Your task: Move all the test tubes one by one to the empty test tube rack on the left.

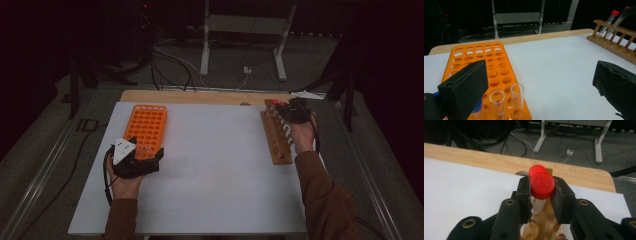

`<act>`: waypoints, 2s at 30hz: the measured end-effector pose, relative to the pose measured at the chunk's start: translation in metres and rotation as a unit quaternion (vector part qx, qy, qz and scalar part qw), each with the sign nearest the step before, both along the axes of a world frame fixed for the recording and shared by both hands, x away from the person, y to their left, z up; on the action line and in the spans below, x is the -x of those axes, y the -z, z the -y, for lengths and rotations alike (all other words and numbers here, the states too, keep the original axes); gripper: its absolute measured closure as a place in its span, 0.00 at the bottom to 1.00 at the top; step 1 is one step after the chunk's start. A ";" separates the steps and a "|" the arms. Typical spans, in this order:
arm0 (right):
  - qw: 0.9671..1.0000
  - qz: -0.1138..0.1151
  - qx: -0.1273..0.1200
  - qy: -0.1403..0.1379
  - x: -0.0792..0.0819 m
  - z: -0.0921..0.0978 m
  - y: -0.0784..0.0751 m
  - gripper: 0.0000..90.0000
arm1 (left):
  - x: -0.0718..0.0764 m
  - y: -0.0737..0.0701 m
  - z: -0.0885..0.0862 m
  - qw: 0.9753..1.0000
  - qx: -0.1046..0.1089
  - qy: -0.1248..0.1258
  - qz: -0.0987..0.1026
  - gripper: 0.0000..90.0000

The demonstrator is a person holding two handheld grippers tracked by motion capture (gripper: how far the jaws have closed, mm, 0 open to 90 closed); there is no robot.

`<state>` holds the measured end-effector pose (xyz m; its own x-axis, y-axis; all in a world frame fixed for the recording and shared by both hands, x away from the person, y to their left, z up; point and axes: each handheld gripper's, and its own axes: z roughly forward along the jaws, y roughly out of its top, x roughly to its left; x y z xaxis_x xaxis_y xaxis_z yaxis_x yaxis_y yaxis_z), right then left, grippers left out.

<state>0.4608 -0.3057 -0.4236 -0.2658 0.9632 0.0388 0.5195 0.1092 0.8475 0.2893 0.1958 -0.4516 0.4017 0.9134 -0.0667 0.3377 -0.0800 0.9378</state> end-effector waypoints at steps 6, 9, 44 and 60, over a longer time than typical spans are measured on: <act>1.000 0.026 -0.002 -0.004 0.010 0.005 -0.016 0.79 | 0.000 0.001 0.001 1.000 -0.002 0.001 -0.002 0.01; 0.999 0.042 -0.002 -0.006 0.016 0.007 -0.025 0.79 | 0.000 0.000 0.002 1.000 -0.004 0.002 -0.002 0.01; 0.983 0.038 -0.040 -0.172 0.079 -0.057 -0.039 0.78 | -0.006 -0.009 0.041 0.999 -0.024 0.043 0.005 0.01; 0.967 0.028 -0.049 -0.249 0.106 -0.105 -0.032 0.78 | -0.021 -0.014 0.091 0.995 -0.033 0.092 0.007 0.01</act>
